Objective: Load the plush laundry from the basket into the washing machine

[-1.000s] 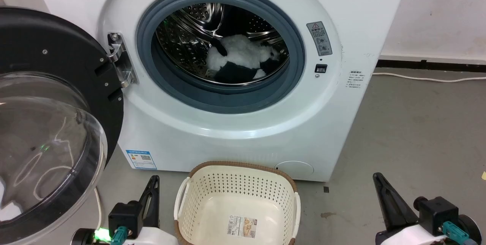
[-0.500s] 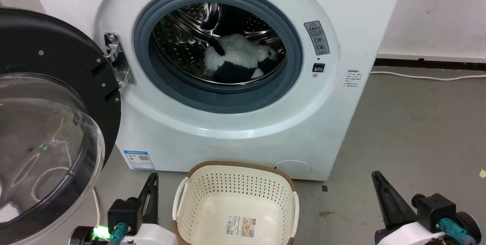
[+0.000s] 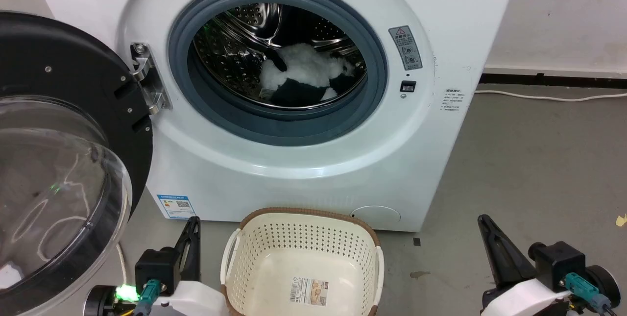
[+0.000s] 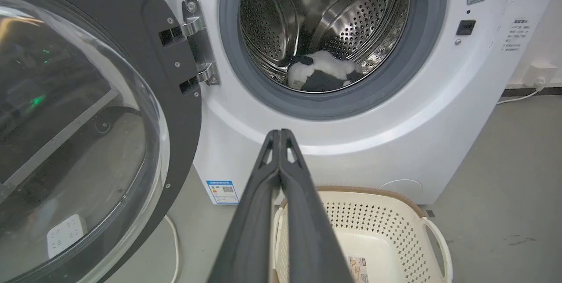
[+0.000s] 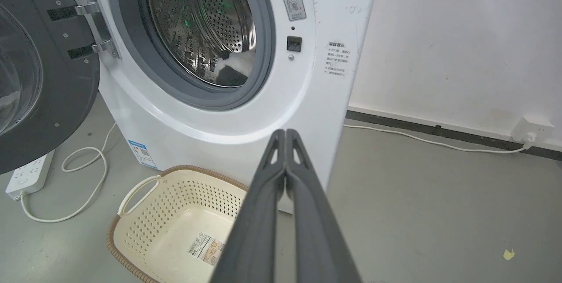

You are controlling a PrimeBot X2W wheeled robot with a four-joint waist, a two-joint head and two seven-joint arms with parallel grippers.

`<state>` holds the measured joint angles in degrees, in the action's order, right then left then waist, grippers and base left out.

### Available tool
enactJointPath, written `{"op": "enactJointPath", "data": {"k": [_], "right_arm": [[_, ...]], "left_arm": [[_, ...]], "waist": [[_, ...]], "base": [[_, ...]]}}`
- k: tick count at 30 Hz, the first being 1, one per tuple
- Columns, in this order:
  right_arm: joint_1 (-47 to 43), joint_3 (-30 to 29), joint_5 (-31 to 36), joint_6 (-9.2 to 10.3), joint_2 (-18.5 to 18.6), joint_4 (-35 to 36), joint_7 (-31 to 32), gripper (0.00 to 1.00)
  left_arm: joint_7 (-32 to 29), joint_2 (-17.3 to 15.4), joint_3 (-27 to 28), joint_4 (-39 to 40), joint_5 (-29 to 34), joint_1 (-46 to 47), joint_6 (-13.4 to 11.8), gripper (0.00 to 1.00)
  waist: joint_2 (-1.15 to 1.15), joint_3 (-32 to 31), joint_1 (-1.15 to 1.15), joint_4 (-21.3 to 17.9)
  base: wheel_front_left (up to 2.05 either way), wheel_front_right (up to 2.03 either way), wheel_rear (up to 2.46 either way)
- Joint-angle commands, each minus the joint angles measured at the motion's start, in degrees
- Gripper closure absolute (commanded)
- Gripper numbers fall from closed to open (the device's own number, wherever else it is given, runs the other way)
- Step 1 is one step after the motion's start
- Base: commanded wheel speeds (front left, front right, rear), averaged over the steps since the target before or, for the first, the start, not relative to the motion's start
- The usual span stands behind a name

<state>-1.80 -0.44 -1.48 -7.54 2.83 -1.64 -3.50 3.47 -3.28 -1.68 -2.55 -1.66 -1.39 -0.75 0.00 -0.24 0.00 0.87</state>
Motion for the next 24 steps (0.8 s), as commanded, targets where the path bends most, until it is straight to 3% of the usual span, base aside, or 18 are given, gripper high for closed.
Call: {"op": "enactJointPath", "data": {"k": [1,24], "right_arm": [[0.7,0.1,0.4,0.04,0.0,0.4,0.4,1.00],[1.7,0.4,1.3,0.05,0.0,1.5,3.1,1.00]], "left_arm": [[-0.4,0.0,0.2,0.5,0.4,0.7,0.4,1.00],[-3.1,0.4,1.5,2.3,1.5,1.3,0.7,1.00]], "waist": [[0.00,0.0,0.00,0.0],[0.00,0.2,0.00,-0.8]], "base": [[0.00,0.00,0.00],[0.00,0.00,0.00]]}}
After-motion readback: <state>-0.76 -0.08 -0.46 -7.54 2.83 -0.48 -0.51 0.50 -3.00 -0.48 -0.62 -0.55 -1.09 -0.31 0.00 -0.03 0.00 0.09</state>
